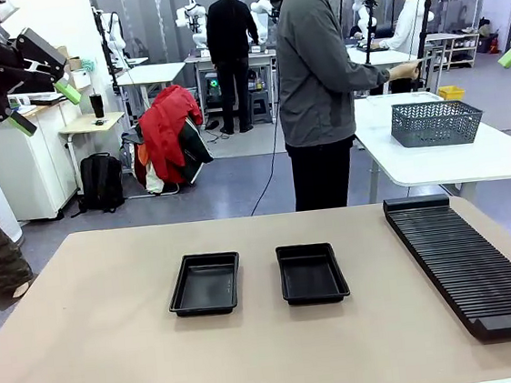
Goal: Inspect and transfer BCBs to ESD trays.
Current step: Pick up the Blank PCB from the PCB Rack and place it in the left ESD tray.
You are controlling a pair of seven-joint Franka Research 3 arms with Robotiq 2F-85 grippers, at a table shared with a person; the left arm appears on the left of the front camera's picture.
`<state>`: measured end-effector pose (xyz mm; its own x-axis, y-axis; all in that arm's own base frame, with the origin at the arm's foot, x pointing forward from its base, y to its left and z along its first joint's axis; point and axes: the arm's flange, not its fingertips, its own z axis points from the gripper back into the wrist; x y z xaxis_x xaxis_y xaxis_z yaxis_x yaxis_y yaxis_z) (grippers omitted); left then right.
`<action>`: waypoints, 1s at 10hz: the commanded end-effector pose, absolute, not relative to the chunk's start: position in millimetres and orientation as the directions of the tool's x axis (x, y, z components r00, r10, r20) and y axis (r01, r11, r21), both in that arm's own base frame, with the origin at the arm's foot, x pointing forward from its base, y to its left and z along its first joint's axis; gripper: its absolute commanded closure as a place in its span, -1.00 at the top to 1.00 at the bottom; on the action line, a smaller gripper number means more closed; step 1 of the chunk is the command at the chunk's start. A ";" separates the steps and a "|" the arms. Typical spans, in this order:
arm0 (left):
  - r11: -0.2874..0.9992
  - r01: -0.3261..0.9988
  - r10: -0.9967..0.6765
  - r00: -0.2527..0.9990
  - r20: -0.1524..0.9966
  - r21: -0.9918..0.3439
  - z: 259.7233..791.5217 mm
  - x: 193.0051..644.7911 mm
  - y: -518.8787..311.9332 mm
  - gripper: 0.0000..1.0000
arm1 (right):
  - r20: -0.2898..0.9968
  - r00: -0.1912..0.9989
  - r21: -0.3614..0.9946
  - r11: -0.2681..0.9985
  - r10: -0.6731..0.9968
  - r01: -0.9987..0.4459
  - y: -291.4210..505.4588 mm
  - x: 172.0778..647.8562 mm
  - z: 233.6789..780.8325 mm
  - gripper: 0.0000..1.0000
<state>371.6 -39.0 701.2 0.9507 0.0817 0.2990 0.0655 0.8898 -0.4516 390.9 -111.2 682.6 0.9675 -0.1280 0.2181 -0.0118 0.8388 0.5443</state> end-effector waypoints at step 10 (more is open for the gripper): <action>0.889 0.066 0.080 0.952 0.296 -0.453 699.6 371.7 -39.4 1.00 | 0.218 0.967 0.544 0.839 -0.128 -0.012 -111.3 390.9 682.6 1.00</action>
<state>371.6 -39.1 701.3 0.9506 0.0808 0.2996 0.0666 0.8899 -0.4513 390.9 -111.2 682.6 0.9675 -0.1280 0.2181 -0.0118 0.8388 0.5443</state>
